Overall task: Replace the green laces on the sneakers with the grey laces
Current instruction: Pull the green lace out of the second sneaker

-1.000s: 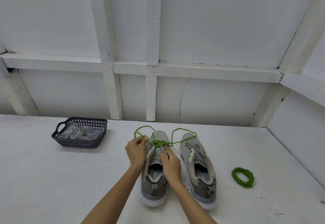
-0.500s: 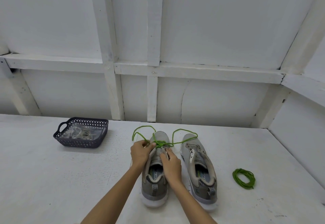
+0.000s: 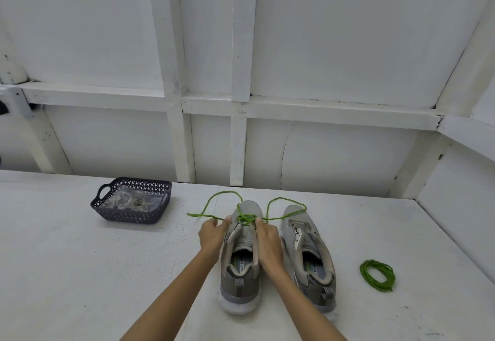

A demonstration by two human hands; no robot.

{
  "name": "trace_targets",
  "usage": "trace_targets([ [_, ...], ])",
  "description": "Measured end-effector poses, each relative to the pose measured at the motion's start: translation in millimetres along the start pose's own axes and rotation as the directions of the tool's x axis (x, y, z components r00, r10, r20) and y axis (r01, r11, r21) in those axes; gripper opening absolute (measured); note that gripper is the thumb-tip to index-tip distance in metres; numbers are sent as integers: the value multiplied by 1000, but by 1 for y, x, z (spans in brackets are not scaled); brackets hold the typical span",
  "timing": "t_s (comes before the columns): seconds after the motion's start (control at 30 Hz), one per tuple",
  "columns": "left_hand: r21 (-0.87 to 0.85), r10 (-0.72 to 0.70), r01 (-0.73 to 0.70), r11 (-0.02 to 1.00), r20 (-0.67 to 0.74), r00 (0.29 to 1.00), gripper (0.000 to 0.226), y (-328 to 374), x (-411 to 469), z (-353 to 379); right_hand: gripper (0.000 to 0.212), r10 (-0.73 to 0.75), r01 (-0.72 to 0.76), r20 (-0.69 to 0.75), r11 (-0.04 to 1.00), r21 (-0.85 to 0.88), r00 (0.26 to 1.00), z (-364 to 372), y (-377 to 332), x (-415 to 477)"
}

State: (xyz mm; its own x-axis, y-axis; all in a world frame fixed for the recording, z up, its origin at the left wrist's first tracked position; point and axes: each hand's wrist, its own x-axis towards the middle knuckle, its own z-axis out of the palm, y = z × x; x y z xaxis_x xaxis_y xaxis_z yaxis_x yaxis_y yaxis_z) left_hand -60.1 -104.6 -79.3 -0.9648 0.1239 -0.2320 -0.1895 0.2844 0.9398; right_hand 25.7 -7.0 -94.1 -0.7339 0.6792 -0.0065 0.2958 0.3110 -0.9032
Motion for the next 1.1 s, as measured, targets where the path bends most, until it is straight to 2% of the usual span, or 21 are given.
trace_targets([
  [0.07, 11, -45, 44, 999, 71, 997, 60, -5, -5, 5, 28, -1, 2, 16, 997, -79, 1000, -4, 0, 14],
  [0.17, -7, -1, 2, 1000, 141, 990, 36, -3, -19, 10, 22, -45, 53, 44, 975, -214, 998, -10, 1, 31],
  [0.3, 9, 114, -117, 993, 185, 976, 34, -6, -31, 9, 11, -83, 88, 30, 961, -263, 996, -13, -6, 38],
  [0.37, 72, 177, -197, 978, 221, 959, 34, -9, -32, 9, 11, -108, 107, 15, 940, -325, 994, -15, -11, 40],
  [0.53, 206, 215, -273, 940, 266, 940, 12, -15, -23, 11, 18, -223, 220, 78, 734, -642, 972, -14, -19, 49],
  [0.6, 232, 216, -279, 932, 262, 940, 14, -16, -21, 12, 16, -202, 250, 153, 660, -708, 967, -11, -21, 53],
  [0.67, 248, 227, -290, 924, 254, 940, 13, -17, -20, 14, 18, -160, 262, 208, 631, -730, 965, -10, -25, 56],
  [0.73, 255, 228, -291, 922, 250, 941, 11, -17, -21, 14, 23, -118, 244, 224, 666, -705, 967, -9, -27, 59],
  [0.87, 264, 243, -305, 915, 244, 939, 12, -19, -19, 16, 11, -109, 216, 206, 756, -618, 972, -10, -22, 63],
  [1.0, 277, 249, -309, 910, 232, 940, 13, -19, -18, 16, 9, -127, 201, 191, 874, -442, 973, -22, -11, 65],
  [1.1, 267, 250, -307, 913, 226, 941, 14, -20, -18, 17, 9, -122, 187, 187, 905, -383, 975, -29, -11, 63],
])
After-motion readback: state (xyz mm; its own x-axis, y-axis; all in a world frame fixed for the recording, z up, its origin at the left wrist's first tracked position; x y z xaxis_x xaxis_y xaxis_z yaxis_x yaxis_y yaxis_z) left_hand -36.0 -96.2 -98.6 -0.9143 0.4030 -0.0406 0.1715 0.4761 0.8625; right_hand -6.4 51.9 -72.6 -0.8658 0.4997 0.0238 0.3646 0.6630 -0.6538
